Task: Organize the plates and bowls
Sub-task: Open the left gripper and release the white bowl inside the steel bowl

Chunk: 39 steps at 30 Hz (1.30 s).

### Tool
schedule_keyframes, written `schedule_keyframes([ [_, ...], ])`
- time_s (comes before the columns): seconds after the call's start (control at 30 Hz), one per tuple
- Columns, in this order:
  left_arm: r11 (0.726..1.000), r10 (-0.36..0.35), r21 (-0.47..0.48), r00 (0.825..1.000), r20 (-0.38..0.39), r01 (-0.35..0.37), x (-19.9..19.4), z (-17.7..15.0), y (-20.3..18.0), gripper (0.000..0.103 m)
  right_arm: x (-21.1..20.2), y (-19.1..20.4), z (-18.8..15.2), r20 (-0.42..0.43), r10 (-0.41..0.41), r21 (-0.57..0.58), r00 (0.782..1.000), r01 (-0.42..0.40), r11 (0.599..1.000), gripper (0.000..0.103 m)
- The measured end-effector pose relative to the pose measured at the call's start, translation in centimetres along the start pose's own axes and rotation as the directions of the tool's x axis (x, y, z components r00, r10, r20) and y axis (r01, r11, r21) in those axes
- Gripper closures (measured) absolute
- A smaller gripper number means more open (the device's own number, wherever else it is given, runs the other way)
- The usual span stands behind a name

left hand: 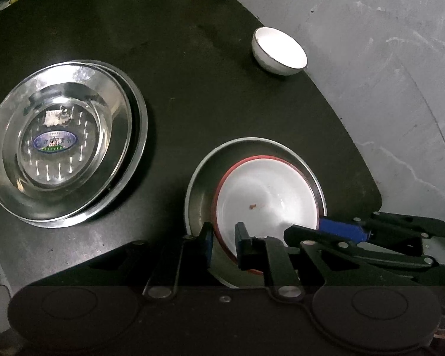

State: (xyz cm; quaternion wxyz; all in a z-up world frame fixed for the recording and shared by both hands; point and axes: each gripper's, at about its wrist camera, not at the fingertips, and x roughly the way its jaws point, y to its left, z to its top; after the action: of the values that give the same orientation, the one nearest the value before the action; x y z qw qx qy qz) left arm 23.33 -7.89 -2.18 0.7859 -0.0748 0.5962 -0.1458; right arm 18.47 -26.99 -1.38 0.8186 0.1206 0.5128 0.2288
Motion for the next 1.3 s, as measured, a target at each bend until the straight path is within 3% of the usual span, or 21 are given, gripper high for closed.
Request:
schedule_keyframes([
  [0.97,0.999,0.042,0.021,0.999,-0.019,-0.041,0.1,0.5,-0.3,0.083,0.1,-0.1,0.2,-0.013,-0.006,-0.004,1.0,0.006,1.0,0.074],
  [1.3,0.999,0.042,0.027,0.999,0.016,-0.043,-1.1,0.8,-0.5,0.072,-0.5,-0.3,0.2,0.008,-0.003,0.001,1.0,0.003,1.0,0.068],
])
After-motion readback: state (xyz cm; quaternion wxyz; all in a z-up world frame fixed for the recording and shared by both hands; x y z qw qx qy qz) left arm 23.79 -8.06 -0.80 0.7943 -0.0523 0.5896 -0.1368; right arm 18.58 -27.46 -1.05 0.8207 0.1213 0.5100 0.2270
